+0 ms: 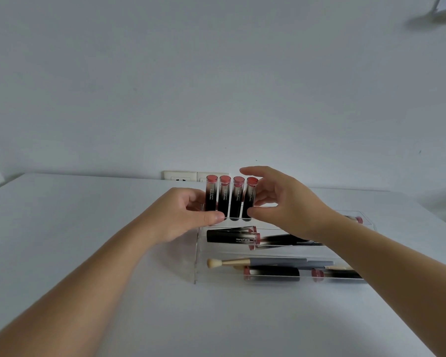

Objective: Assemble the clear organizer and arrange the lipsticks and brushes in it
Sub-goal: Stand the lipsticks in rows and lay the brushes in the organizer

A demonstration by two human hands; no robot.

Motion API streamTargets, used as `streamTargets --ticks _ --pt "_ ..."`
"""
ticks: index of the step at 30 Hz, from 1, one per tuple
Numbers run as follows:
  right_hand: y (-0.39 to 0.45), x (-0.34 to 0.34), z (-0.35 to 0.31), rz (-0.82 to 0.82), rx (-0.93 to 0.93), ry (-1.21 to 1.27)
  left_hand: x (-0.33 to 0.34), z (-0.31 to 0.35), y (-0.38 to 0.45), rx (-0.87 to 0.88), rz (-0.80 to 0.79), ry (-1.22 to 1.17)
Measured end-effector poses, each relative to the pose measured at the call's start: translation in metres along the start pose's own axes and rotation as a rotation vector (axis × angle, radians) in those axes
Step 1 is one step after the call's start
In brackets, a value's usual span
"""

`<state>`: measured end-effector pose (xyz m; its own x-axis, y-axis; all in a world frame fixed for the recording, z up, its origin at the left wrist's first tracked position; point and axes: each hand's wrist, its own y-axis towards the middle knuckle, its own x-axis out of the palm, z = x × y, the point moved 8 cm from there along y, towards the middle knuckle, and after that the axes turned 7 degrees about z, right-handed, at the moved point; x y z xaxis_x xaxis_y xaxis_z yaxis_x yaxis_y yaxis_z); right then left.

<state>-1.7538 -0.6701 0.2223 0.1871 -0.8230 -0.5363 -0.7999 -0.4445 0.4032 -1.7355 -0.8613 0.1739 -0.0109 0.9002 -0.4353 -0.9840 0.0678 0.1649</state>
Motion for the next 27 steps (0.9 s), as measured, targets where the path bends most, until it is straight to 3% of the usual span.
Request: streamTargets --ticks 9,18,23,27 --pt "0.001 -0.006 -0.001 -0.019 0.008 0.020 0.000 0.002 -0.001 0.006 -0.002 -0.004" --pt "-0.003 -0.063 0.000 0.067 0.052 -0.093 0.001 0.002 0.000 0.019 -0.009 -0.015" --pt "-0.014 -0.105 0.006 0.143 0.065 -0.349 0.000 0.001 0.000 0.012 -0.004 -0.013" --pt "-0.030 -0.118 0.026 -0.009 0.174 -0.488 0.000 0.003 -0.002 0.011 0.002 -0.008"
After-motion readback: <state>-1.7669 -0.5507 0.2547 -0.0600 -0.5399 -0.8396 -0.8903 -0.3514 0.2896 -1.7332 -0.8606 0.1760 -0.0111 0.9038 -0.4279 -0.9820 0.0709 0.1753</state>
